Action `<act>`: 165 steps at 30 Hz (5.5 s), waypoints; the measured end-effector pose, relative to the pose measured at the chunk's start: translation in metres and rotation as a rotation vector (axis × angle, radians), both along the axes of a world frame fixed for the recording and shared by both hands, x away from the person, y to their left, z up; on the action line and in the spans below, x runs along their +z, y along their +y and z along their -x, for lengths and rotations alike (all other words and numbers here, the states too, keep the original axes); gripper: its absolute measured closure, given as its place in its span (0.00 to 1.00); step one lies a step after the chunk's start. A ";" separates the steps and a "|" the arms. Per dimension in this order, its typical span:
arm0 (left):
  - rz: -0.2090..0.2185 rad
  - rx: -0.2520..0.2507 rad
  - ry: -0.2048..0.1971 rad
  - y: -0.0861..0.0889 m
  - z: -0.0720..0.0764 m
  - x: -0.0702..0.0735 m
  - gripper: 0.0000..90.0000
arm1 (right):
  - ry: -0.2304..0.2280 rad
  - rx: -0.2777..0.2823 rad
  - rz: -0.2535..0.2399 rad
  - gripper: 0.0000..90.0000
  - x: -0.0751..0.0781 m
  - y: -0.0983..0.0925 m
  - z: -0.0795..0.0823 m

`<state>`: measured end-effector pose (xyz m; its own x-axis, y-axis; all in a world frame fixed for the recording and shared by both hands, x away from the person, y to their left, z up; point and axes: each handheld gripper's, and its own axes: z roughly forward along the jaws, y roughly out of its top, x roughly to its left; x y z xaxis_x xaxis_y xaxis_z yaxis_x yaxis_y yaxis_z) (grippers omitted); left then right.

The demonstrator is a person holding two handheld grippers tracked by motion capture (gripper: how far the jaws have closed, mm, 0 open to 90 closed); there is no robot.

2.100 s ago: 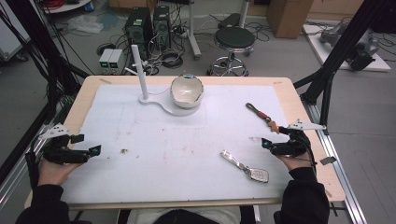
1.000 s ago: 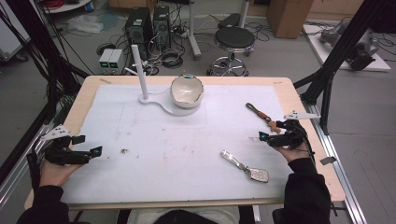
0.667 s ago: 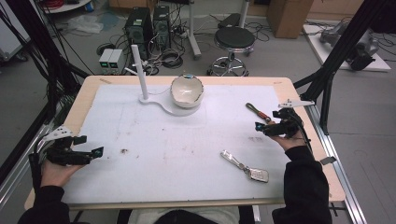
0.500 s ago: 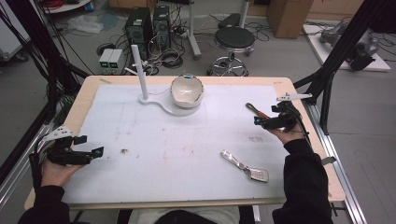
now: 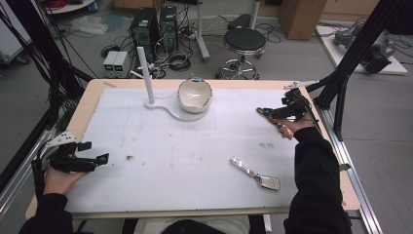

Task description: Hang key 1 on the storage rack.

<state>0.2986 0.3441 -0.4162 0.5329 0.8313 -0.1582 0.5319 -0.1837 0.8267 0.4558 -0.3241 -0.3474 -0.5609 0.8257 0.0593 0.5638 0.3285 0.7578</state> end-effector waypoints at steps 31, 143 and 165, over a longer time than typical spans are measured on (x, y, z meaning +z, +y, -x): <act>0.001 -0.021 -0.001 -0.002 -0.002 -0.002 0.07 | 0.224 -0.059 0.146 0.25 -0.067 -0.018 -0.059; 0.024 -0.029 -0.013 0.001 -0.001 -0.005 0.07 | -0.070 0.332 0.215 0.79 0.069 0.180 0.014; 0.030 -0.034 -0.027 0.001 0.000 -0.003 0.07 | -0.091 0.411 0.243 0.79 0.088 0.254 0.007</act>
